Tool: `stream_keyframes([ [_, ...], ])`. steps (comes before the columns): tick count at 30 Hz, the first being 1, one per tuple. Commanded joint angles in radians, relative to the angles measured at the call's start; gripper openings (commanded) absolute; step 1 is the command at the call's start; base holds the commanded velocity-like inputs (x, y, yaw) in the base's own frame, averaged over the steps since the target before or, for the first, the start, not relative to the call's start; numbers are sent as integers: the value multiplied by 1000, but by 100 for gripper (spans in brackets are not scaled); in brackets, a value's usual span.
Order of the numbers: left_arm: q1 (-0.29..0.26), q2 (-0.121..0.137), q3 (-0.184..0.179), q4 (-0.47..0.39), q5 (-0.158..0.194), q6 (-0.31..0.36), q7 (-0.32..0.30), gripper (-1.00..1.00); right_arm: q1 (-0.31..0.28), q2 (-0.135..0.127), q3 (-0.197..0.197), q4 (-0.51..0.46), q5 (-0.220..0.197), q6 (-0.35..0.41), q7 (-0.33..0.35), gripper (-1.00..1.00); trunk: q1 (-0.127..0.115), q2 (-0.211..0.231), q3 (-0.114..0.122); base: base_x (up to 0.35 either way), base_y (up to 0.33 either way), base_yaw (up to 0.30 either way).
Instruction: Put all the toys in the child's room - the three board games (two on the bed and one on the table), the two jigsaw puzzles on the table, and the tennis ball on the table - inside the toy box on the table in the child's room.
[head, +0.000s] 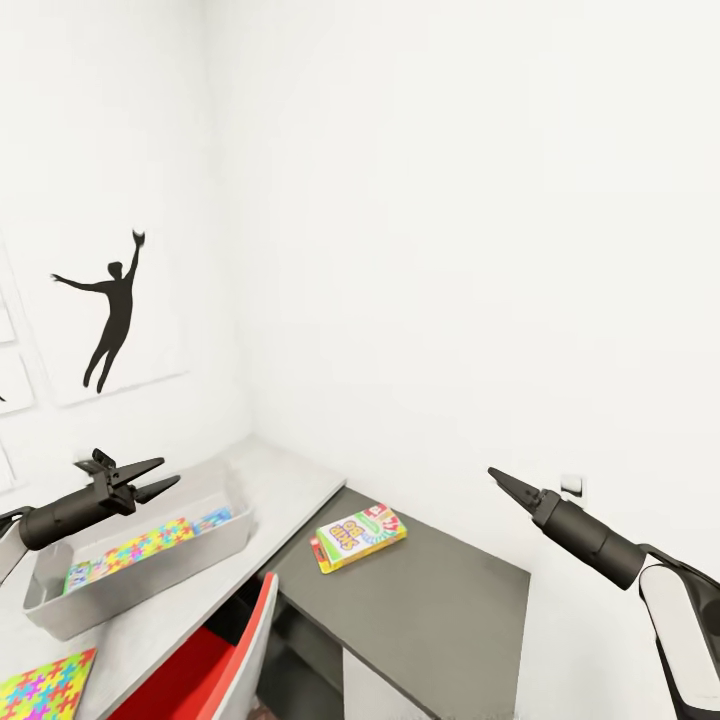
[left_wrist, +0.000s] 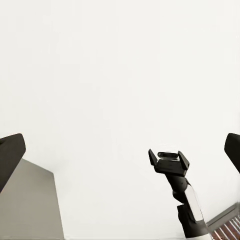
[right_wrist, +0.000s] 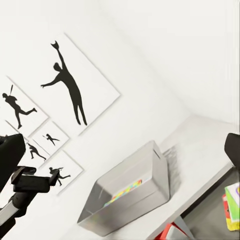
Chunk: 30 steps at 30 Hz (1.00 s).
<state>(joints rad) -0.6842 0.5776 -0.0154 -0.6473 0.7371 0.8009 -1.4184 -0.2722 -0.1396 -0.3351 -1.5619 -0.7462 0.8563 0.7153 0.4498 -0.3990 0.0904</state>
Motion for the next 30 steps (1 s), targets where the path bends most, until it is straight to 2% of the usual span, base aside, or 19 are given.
stream_keyframes([
  [1,0,1,-2,0,4,11,-2,100,-1,0,-1,0,-1,6,3,100,0,-1,-1,-72,0,-263],
  [10,0,1,0,0,4,11,-2,100,-1,2,-1,1,-1,6,3,100,0,-1,-6,-168,0,-266],
  [30,0,1,0,0,4,-1,-2,100,0,3,1,2,-2,6,4,100,0,-1,-17,-7,0,-266],
])
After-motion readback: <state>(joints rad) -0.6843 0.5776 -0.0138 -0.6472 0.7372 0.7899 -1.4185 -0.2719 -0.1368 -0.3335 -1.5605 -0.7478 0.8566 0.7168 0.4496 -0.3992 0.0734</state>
